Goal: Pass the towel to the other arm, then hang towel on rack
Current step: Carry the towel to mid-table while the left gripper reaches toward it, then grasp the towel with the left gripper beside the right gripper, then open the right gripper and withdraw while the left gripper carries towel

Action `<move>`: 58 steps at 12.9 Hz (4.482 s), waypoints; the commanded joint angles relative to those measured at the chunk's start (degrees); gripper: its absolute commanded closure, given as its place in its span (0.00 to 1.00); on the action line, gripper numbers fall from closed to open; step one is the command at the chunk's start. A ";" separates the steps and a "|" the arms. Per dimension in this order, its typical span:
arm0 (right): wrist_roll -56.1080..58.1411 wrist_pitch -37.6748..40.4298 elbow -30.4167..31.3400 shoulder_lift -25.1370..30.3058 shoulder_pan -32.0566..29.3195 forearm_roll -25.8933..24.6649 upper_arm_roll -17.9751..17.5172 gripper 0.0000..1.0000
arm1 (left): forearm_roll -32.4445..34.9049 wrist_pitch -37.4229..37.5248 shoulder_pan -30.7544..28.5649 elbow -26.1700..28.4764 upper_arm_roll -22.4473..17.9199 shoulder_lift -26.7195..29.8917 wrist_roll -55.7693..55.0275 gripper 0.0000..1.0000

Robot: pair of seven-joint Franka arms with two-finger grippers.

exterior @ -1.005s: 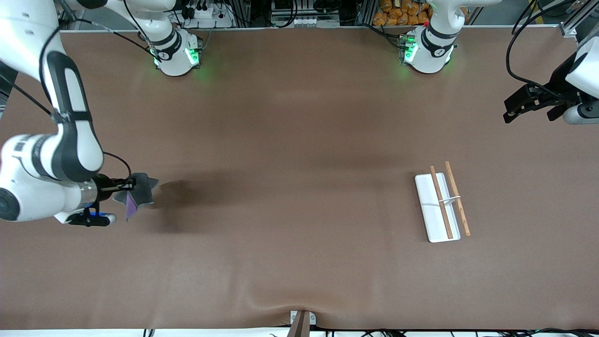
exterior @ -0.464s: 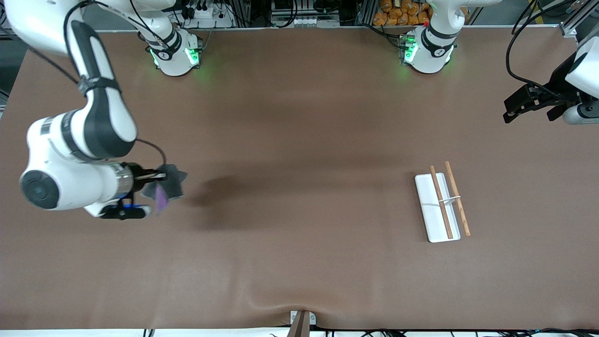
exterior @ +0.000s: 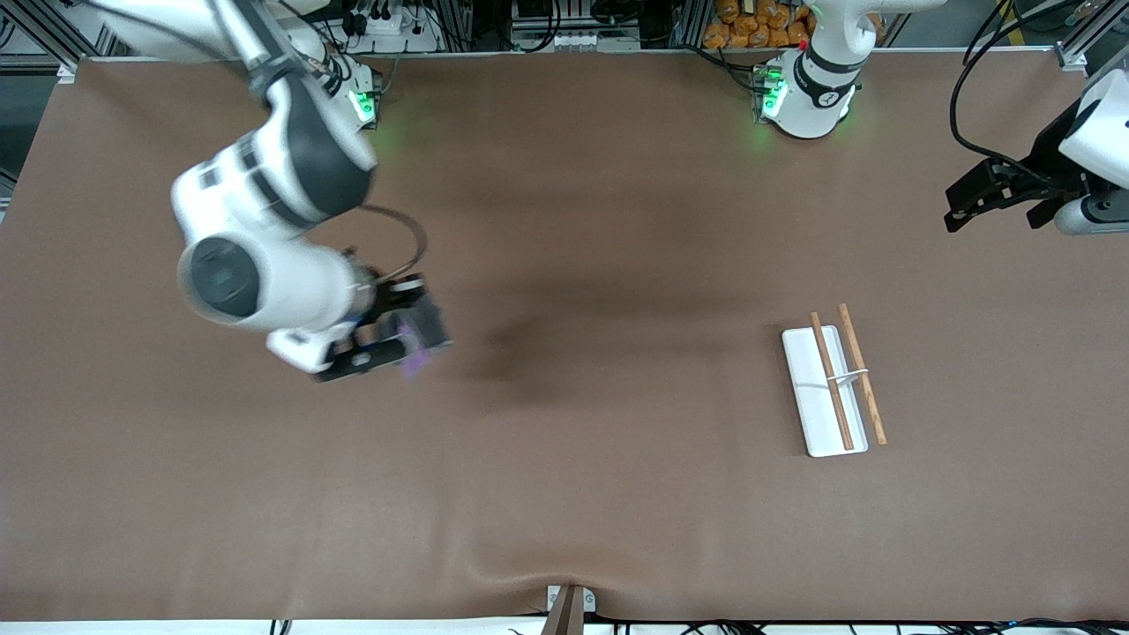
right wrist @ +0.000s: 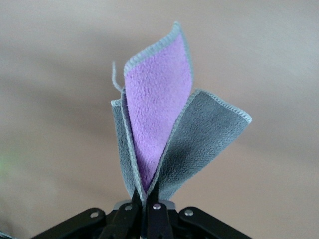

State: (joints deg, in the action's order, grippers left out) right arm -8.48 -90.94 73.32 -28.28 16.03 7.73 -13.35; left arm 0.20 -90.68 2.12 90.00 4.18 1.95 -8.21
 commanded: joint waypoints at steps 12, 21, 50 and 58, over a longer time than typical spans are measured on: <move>10.76 -23.76 -1.60 -4.85 22.11 -15.19 0.08 1.00 | -4.77 -5.38 5.60 -6.22 5.75 -14.15 -15.86 0.00; 13.40 -21.74 -1.42 -4.33 24.40 -19.50 -0.01 1.00 | -11.16 -15.67 13.35 -7.38 6.02 -22.69 -23.59 0.00; 13.22 -21.29 -1.34 -4.24 24.40 -19.59 -0.01 1.00 | -20.33 -15.06 16.69 -7.29 5.67 -25.25 -33.72 1.00; 13.31 -18.67 -1.34 -3.28 23.26 -19.07 0.08 0.00 | -19.98 -10.75 9.93 -7.38 5.49 -21.99 -27.39 1.00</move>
State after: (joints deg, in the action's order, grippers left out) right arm 4.77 -111.60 72.18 -32.86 39.92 -10.82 -13.18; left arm -19.65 -102.87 13.01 82.48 9.56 -21.18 -36.94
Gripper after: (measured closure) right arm 0.344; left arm 0.982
